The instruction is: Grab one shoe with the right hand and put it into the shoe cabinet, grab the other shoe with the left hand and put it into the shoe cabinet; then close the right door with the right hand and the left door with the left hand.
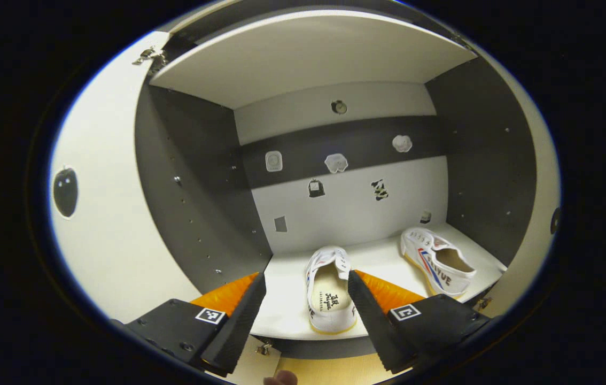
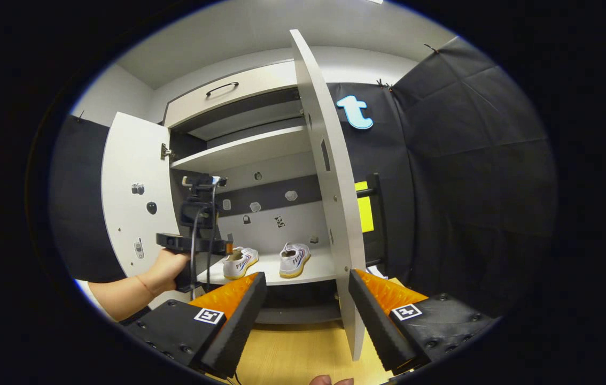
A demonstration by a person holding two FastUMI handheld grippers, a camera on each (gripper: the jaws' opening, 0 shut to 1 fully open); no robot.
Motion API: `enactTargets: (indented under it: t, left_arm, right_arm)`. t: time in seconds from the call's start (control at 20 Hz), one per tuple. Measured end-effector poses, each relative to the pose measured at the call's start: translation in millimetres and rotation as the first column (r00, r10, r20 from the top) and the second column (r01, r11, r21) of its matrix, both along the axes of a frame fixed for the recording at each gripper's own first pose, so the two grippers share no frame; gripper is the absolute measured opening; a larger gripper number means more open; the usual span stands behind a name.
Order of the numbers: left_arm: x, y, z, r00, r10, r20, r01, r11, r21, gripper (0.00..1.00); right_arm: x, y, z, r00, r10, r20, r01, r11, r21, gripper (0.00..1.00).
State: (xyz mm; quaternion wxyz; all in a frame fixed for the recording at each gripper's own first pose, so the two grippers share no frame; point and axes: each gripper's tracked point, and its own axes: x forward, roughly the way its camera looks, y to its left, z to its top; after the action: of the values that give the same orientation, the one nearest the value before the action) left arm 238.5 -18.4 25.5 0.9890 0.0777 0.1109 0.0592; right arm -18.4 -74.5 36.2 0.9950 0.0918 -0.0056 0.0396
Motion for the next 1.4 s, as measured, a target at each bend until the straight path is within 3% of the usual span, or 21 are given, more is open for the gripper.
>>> enactTargets:
  t: [0.4, 0.7, 0.95, 1.15, 1.4]
  left_arm:
    - [-109, -27, 41, 0.990, -0.087, 0.115, 0.101, 0.987, -0.125, 0.96]
    - [-177, -33, 56, 0.976, -0.160, 0.151, 0.183, 0.972, -0.149, 0.97]
    - [-220, -17, 54, 0.973, -0.167, 0.156, 0.189, 0.973, -0.133, 0.97]
    - [-248, -4, 42, 0.978, -0.161, 0.135, 0.184, 0.967, -0.177, 0.96]
    - [-274, 26, 39, 0.984, -0.118, 0.130, 0.137, 0.979, -0.151, 0.97]
  right_arm:
    - [0, -23, 21, 1.000, -0.027, -0.013, 0.027, 0.999, -0.021, 0.98]
    - [3, -69, 28, 0.996, -0.085, -0.027, 0.084, 0.996, -0.035, 0.98]
    - [17, -121, 28, 0.985, -0.169, -0.042, 0.166, 0.984, -0.063, 0.98]
    - [35, -155, 28, 0.971, -0.238, -0.035, 0.234, 0.969, -0.077, 0.98]
    - [65, -165, 22, 0.969, -0.241, -0.051, 0.236, 0.967, -0.093, 0.98]
